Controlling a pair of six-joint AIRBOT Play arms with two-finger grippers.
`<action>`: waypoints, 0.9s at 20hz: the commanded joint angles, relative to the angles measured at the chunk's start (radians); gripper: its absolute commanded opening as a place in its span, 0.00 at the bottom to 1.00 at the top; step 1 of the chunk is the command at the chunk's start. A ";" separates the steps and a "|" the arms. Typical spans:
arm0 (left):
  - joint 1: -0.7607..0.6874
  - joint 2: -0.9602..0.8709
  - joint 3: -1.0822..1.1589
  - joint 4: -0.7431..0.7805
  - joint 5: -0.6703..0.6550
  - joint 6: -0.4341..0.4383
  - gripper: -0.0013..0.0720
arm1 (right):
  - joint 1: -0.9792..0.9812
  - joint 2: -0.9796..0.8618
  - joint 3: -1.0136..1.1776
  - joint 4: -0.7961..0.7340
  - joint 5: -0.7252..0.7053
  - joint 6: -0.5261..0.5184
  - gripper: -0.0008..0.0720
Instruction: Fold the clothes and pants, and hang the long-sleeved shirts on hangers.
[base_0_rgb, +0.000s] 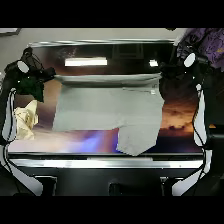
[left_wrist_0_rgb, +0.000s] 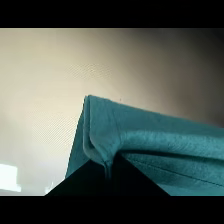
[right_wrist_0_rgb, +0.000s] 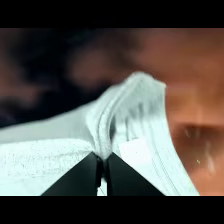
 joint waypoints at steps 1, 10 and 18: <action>-0.001 -0.011 0.004 0.000 -0.184 0.002 0.03 | 0.000 -0.008 -0.001 -0.025 0.141 -0.008 0.05; -0.004 -0.086 0.004 0.025 -0.503 -0.003 0.04 | 0.000 -0.099 -0.019 -0.042 0.297 -0.034 0.05; -0.004 -0.142 0.004 0.003 -0.516 -0.011 0.28 | 0.037 -0.169 -0.020 -0.033 0.332 -0.049 0.15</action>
